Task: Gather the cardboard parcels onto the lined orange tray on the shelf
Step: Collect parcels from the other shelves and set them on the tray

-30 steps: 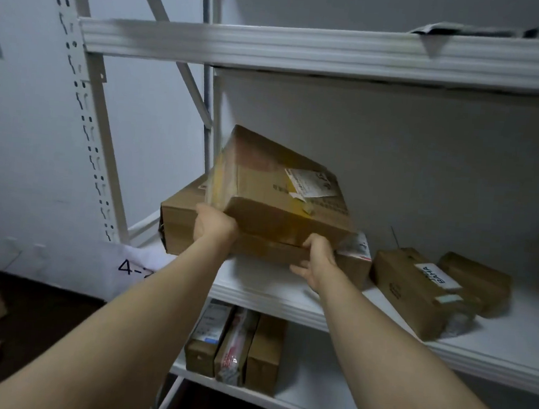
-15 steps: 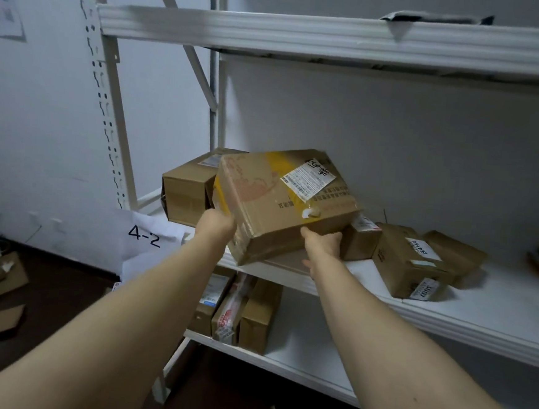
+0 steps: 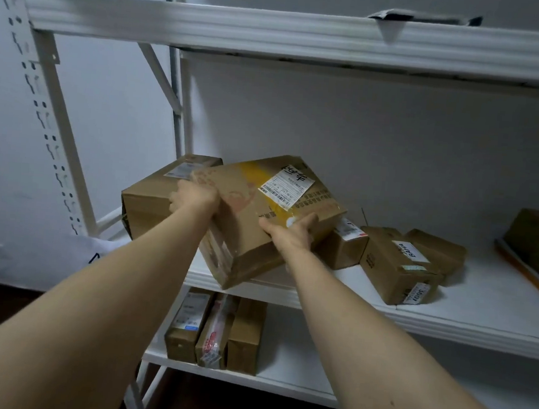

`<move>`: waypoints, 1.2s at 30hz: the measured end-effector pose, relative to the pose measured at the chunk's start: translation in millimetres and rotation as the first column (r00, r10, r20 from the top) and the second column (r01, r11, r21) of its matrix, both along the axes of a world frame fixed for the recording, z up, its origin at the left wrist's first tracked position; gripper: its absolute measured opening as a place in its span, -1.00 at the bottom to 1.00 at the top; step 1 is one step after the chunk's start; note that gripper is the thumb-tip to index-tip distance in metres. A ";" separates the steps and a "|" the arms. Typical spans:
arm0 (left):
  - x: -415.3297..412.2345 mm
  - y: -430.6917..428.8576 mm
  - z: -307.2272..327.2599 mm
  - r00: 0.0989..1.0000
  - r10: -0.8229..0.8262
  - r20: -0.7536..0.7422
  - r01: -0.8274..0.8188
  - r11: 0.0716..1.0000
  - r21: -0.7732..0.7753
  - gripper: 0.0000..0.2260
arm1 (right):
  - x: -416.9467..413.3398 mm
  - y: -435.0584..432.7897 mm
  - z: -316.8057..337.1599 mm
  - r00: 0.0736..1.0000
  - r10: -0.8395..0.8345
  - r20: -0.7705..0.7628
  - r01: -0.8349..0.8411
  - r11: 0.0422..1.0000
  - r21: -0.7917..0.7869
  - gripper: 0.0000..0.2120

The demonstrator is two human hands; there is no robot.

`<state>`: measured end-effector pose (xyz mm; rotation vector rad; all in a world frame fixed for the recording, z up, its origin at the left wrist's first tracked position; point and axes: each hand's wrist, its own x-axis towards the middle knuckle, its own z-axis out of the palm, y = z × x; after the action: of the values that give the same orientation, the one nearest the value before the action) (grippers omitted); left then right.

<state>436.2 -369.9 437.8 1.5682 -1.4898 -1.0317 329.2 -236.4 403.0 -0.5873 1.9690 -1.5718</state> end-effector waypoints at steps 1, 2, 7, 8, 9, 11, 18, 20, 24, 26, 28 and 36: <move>-1.7 -7.4 1.2 1.000 0.001 -0.008 -0.001 1.000 -0.027 -0.55 | -2.0 -3.1 -0.7 0.999 -0.003 0.034 0.004 1.000 -0.028 0.09; -3.9 -15.6 1.7 1.000 -0.018 -0.017 0.017 0.998 -0.053 -0.54 | -4.1 -5.1 -1.4 0.998 -0.016 0.064 0.019 0.998 -0.055 0.08; -18.3 -30.9 0.4 0.981 -0.184 -0.058 0.181 0.982 -0.062 -0.32 | -14.9 -7.5 -8.2 0.991 -0.063 0.120 0.080 0.987 -0.142 0.06; -19.9 -30.1 1.2 0.982 -0.170 -0.080 0.166 0.984 -0.058 -0.34 | -14.9 -7.0 -8.8 0.990 -0.073 0.119 0.091 0.984 -0.152 0.03; -19.8 -28.7 3.4 0.984 -0.147 -0.097 0.142 0.988 -0.056 -0.38 | -15.7 -7.8 -10.5 0.989 -0.085 0.119 0.104 0.981 -0.162 -0.03; -18.0 -26.6 7.0 0.986 -0.122 -0.117 0.115 0.991 -0.066 -0.45 | -15.8 -8.7 -11.3 0.987 -0.102 0.124 0.122 0.978 -0.166 -0.19; -6.8 19.0 7.7 0.968 -0.135 -0.212 0.096 0.978 -0.186 -0.72 | -9.9 9.9 -15.1 0.984 -0.180 0.011 0.180 0.983 -0.036 -0.25; -6.3 37.7 11.9 0.972 -0.119 -0.201 0.070 0.970 -0.234 -0.67 | -9.1 25.5 -11.2 0.979 -0.188 -0.080 0.192 0.980 0.049 -0.34; -10.0 68.3 6.8 0.983 -0.145 -0.113 0.103 0.944 -0.312 -0.71 | -5.0 50.6 -7.2 0.984 -0.087 -0.157 0.095 0.994 0.045 -0.38; -11.9 85.7 3.5 0.983 -0.173 -0.056 0.146 0.936 -0.321 -0.67 | 0.2 62.3 -1.0 0.990 -0.046 -0.132 0.039 0.998 -0.053 -0.33; -13.0 104.2 3.9 0.984 -0.166 0.068 0.178 0.954 -0.242 -0.33 | 3.1 72.4 7.2 0.996 -0.011 -0.089 0.000 0.991 -0.131 -0.28; -13.0 118.6 -9.4 0.952 -0.210 -0.223 0.223 0.974 0.037 -0.26 | -3.3 82.3 12.8 0.996 -0.085 0.013 0.085 0.996 0.017 -0.41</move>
<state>423.2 -251.3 428.3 1.3037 -1.5117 -1.3412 325.9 -154.0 415.8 -0.4903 2.0186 -1.6048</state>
